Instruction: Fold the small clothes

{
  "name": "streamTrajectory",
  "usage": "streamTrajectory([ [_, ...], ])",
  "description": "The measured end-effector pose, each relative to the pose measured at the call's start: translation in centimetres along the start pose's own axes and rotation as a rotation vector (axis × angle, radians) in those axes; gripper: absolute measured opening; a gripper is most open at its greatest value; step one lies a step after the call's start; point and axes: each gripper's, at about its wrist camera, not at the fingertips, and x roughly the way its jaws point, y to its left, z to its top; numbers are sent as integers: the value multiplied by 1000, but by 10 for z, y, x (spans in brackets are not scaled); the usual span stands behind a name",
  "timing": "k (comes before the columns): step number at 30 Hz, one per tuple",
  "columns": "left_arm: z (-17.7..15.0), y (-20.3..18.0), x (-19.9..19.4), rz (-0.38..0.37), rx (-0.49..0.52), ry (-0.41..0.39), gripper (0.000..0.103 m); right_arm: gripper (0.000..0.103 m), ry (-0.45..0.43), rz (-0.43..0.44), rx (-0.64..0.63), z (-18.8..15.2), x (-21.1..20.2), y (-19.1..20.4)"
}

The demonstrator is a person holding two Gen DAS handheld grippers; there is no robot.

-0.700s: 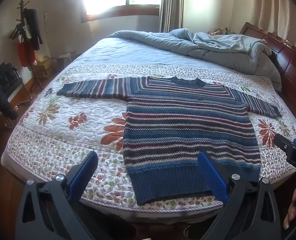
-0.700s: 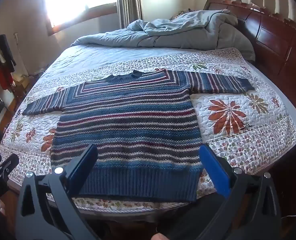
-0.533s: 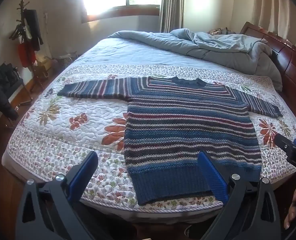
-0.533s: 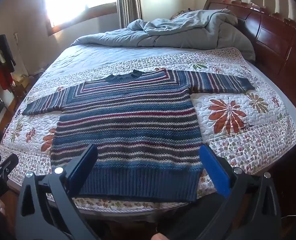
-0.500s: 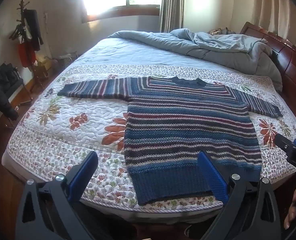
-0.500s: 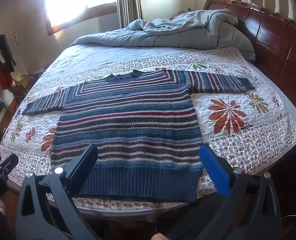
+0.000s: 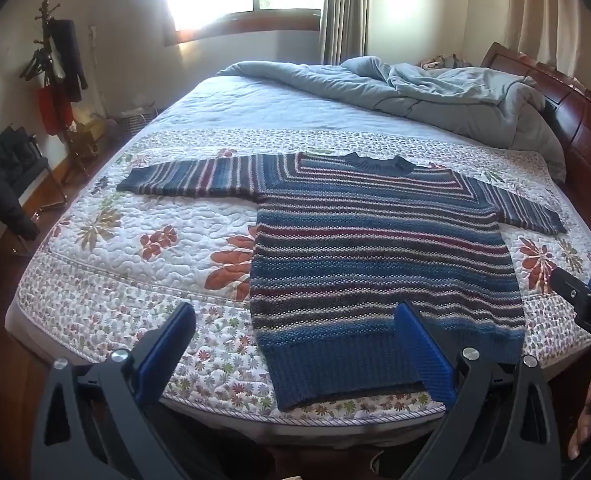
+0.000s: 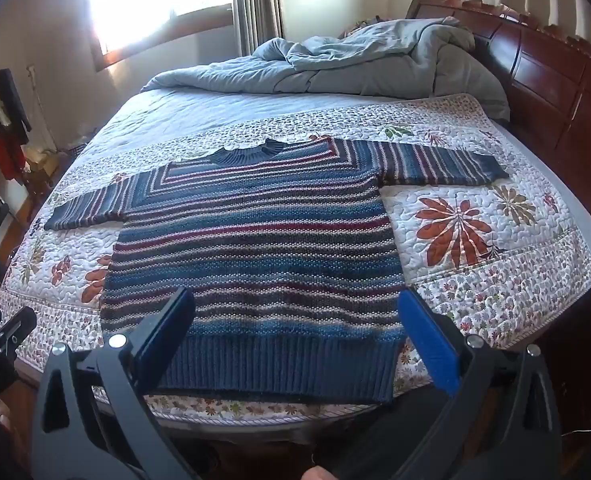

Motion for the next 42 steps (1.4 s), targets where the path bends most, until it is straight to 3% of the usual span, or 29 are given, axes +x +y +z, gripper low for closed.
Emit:
streamTrajectory([
  [42, 3, -1, 0, 9, 4, -7, 99, 101, -4, -2, -8, 4, -1, 2],
])
